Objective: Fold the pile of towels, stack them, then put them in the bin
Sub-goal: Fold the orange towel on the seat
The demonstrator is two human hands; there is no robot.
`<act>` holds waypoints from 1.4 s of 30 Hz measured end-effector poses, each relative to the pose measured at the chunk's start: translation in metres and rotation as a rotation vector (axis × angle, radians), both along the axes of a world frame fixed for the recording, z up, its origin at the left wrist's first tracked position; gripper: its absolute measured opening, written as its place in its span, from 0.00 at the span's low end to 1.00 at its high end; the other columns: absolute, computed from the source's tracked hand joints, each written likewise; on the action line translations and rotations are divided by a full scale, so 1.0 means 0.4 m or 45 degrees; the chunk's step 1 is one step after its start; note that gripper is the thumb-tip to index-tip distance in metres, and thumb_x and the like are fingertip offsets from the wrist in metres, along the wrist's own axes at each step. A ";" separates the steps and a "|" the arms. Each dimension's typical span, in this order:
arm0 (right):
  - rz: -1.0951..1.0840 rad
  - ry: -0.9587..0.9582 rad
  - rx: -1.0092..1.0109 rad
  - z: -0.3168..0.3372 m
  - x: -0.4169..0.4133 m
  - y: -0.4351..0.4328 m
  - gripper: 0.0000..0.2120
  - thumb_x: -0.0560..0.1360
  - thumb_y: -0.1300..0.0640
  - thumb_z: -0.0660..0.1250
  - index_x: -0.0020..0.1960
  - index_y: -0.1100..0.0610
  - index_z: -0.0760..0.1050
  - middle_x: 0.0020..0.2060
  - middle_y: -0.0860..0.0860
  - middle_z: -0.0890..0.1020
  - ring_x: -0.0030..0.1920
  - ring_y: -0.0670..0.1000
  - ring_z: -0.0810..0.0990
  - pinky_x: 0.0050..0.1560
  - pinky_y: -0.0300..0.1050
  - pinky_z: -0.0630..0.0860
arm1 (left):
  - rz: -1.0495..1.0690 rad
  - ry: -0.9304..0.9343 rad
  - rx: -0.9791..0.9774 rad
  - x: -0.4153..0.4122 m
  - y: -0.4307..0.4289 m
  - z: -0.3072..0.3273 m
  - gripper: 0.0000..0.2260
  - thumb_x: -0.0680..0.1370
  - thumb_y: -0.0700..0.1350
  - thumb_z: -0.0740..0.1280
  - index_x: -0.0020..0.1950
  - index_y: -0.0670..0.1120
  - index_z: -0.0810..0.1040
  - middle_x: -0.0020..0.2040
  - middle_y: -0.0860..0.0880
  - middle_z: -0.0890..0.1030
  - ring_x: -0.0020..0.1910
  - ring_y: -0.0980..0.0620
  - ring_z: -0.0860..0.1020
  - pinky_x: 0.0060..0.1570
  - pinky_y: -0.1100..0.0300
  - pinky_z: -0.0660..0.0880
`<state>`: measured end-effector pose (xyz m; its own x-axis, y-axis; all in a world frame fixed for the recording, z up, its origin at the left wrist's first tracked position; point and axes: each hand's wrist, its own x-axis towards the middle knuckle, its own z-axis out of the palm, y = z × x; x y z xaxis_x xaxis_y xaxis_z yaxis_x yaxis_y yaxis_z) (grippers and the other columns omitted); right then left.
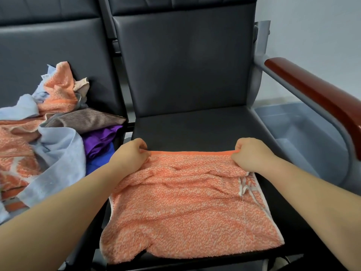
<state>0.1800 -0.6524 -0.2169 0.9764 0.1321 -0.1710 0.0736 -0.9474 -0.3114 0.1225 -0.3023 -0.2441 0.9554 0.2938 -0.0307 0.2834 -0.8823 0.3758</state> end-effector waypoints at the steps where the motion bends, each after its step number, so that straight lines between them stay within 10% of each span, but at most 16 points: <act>1: -0.009 -0.002 -0.016 -0.002 0.001 0.000 0.03 0.77 0.53 0.67 0.49 0.52 0.74 0.50 0.51 0.76 0.43 0.52 0.80 0.44 0.48 0.81 | -0.003 0.015 -0.010 0.003 -0.001 0.000 0.05 0.79 0.52 0.69 0.52 0.54 0.76 0.47 0.56 0.79 0.49 0.53 0.77 0.50 0.54 0.75; 18: 0.112 -0.023 0.149 0.000 0.026 -0.020 0.05 0.79 0.56 0.66 0.47 0.46 0.78 0.45 0.45 0.82 0.44 0.47 0.80 0.45 0.46 0.80 | -0.005 -0.051 -0.168 -0.030 0.070 0.070 0.05 0.75 0.45 0.75 0.47 0.53 0.81 0.41 0.54 0.83 0.41 0.52 0.82 0.42 0.57 0.75; 24: -0.108 0.001 0.471 0.009 0.039 0.013 0.11 0.77 0.54 0.70 0.39 0.59 0.79 0.37 0.52 0.84 0.38 0.53 0.83 0.43 0.52 0.81 | 0.109 -0.108 -0.197 -0.055 0.069 0.093 0.08 0.76 0.41 0.73 0.39 0.52 0.83 0.35 0.53 0.83 0.34 0.53 0.80 0.35 0.61 0.73; 33: -0.240 -0.335 0.947 0.324 0.147 0.108 0.07 0.76 0.56 0.69 0.41 0.53 0.84 0.37 0.52 0.86 0.42 0.54 0.85 0.40 0.50 0.82 | 0.258 -0.661 -0.164 -0.005 0.079 0.424 0.05 0.77 0.42 0.68 0.45 0.49 0.83 0.42 0.51 0.83 0.47 0.48 0.80 0.47 0.56 0.73; 42: -0.056 -0.665 1.197 0.474 0.113 0.040 0.03 0.78 0.52 0.71 0.49 0.46 0.83 0.44 0.46 0.86 0.49 0.52 0.85 0.54 0.52 0.82 | 0.168 -1.006 -0.213 -0.081 0.064 0.590 0.04 0.78 0.44 0.68 0.47 0.51 0.82 0.40 0.54 0.82 0.37 0.55 0.78 0.41 0.59 0.73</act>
